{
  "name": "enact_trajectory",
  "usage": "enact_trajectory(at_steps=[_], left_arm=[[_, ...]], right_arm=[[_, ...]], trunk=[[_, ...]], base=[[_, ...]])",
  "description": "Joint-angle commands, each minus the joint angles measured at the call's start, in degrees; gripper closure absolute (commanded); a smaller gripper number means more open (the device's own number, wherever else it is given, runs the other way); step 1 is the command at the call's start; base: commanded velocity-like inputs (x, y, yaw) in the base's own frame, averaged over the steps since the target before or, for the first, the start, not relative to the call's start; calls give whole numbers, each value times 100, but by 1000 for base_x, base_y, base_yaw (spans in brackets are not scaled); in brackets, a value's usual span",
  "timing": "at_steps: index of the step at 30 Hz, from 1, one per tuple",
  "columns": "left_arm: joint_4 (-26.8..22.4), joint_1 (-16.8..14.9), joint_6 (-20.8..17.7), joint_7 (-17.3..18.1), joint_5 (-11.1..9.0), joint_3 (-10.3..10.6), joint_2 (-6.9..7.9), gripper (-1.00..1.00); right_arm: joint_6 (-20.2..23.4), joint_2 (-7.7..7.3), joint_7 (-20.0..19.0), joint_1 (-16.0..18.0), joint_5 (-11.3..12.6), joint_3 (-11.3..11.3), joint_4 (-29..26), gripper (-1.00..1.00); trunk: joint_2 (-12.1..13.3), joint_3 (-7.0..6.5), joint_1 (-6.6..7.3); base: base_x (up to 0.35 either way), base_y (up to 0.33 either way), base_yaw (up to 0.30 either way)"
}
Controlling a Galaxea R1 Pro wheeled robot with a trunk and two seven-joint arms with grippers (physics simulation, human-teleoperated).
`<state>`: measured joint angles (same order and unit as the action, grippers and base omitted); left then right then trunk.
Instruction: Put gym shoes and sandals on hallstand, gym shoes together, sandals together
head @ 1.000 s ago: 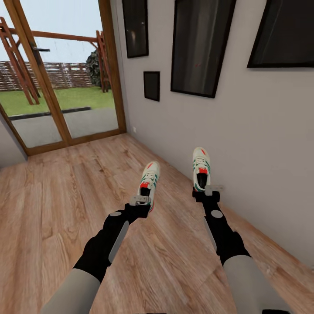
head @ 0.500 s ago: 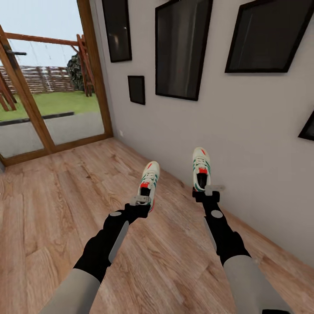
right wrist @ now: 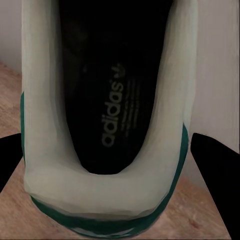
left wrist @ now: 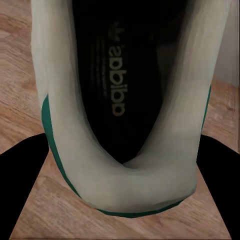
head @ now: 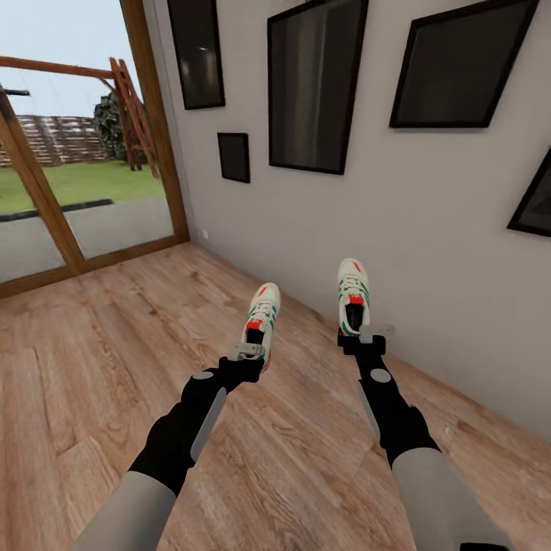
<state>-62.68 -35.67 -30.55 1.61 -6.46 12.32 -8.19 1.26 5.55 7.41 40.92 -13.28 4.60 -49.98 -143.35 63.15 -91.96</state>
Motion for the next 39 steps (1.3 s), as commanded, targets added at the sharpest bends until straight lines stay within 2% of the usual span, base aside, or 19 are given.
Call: enact_trajectory(at_steps=[1,24,34,39], left_arm=[[-6,-1,-30,-11,-57,-1,2,100],[-6,-1,-30,-11,-57,-2,2,100],[-7,-1,-30,-11,-57,-5,2,100],[-7,-1,-30,-11,-57,-9,2,100]], right_arm=[[14,7,6,4,-61,15,-3,100],[9,7,6,4,-55,15,-3,100],[11,7,6,4,-59,15,-3,100],[9,7,6,4,-54,15,-3,100]], trunk=[[-2,5,3],[-2,5,3],[12,-217,29],[172,-288,117]], base=[[-157,214,-250],[-13,17,-252],[0,0,-252],[0,0,-252]])
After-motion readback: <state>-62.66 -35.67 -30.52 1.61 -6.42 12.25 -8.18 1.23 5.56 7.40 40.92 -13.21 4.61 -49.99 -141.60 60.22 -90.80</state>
